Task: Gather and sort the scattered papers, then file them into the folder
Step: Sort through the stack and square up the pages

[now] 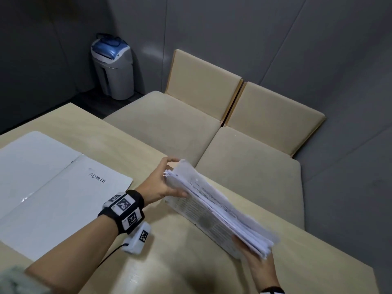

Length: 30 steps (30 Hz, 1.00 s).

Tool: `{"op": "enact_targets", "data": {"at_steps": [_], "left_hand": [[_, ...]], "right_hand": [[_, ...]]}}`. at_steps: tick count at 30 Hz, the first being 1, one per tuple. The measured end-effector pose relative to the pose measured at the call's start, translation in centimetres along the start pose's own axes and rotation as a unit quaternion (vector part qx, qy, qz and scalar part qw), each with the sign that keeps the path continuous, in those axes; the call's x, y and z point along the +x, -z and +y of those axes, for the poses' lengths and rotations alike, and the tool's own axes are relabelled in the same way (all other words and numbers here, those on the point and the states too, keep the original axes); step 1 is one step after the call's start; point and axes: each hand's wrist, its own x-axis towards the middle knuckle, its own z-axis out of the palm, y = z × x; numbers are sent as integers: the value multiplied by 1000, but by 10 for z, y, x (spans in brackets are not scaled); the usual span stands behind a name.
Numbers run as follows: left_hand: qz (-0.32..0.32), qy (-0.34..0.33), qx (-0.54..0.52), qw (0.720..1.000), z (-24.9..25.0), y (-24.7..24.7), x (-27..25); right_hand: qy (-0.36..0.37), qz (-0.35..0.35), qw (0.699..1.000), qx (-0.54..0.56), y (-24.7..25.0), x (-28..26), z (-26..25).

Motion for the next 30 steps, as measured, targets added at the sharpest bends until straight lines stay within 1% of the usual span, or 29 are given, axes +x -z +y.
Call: {"op": "enact_targets", "data": {"at_steps": [1,2,3,4,5,6,7,8,10,12,14,16,17,18,20,22,23,24,25,26,28,29,30], "left_hand": [[-2,-13,13,1000,0,1,0],[-4,-23,22,999,2,1,1],[-9,-29,26,999,2,2,3],[-11,-32,28,999,2,1,5],[-4,-33,27,999,1,0,7],[6,-31,18,999,1,-1,8],[9,-28,6,1000,-1,-3,10],[6,-25,-4,1000,-3,-5,11],[-6,-26,-4,1000,-7,-9,11],[5,-41,18,999,-12,-14,9],[50,-70,21,996,-20,-20,5],[112,-85,6,990,-27,-30,-4],[138,-78,-6,987,-30,-34,-9],[149,-67,-25,986,-35,-37,-14],[115,-37,-70,990,-47,-40,-21],[88,-23,-72,993,-56,-40,-23],[91,-24,-55,994,-53,-38,-23],[96,-37,-42,994,-51,-35,-22],[103,-54,-4,993,-45,-31,-22],[101,-86,37,990,-41,-26,-20],[83,-134,157,975,-23,-12,-21],[71,-157,213,962,-8,-5,-25],[53,-182,252,949,6,3,-28]], "right_hand": [[-28,52,998,9,3,1,-9],[-43,88,995,36,4,-5,-16],[-9,78,997,-1,13,-15,-12],[82,7,995,57,14,-18,-6],[128,-53,988,73,14,-28,-9],[140,-63,988,-4,5,-28,-20],[159,-42,986,-19,3,-31,-28],[204,-50,978,-8,6,-29,-25],[252,-64,965,16,-2,-34,-35],[249,-60,966,35,-8,-38,-37],[227,-32,971,70,-13,-48,-39],[185,8,977,102,-23,-54,-38],[156,14,980,121,-28,-57,-37],[124,10,982,142,-33,-60,-34],[81,-18,986,145,-39,-65,-26],[65,-24,987,144,-40,-66,-22],[62,-25,986,151,-37,-67,-26],[65,-26,986,153,-33,-69,-30],[76,-18,986,146,-28,-70,-36],[97,-4,987,127,-22,-71,-44],[148,38,987,49,-7,-75,-63],[177,56,983,-5,0,-76,-73],[216,72,972,-63,6,-79,-84]]}}
